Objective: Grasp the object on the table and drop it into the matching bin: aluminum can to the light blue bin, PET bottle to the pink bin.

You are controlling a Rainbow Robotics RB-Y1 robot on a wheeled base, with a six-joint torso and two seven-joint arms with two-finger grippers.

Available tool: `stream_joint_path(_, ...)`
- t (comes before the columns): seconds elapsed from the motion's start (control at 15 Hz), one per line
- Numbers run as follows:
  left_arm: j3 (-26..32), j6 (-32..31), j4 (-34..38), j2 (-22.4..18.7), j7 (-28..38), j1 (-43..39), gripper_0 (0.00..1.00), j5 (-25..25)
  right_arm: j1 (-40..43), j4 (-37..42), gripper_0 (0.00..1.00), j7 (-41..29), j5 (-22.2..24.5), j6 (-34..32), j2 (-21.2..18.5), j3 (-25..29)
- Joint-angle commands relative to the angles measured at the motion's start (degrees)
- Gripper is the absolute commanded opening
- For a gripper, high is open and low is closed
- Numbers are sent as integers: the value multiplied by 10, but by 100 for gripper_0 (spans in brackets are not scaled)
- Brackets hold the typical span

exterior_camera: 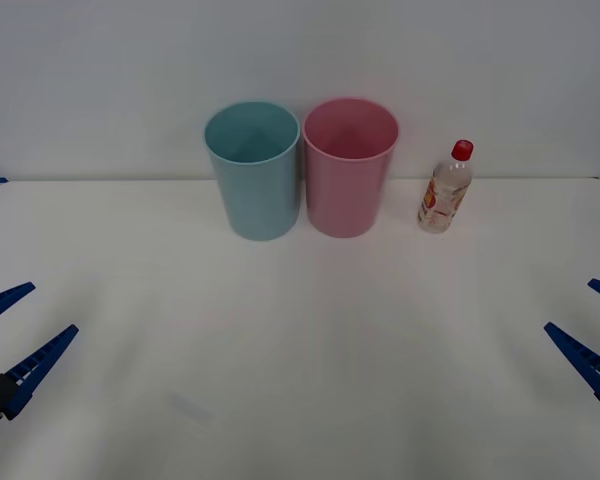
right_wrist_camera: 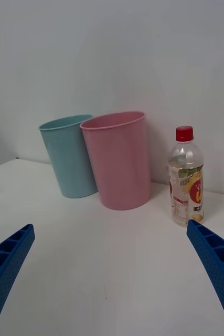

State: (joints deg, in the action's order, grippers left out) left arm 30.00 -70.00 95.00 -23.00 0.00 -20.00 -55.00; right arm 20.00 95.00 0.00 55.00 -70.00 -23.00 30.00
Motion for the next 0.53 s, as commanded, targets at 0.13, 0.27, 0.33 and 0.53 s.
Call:
stream_joint_path(0.13,0,0,0,0,0,0,100,0,-1,9,100,3,3,-2,-3,5)
stream_joint_path(0.27,0,0,0,0,0,0,100,0,8,22,100,3,1,7,-5,5)
stream_joint_path(0.33,0,0,0,0,0,0,100,0,9,22,100,4,1,11,-5,1)
stream_joint_path(0.53,0,0,0,0,0,0,100,0,10,22,100,9,0,33,-5,-15)
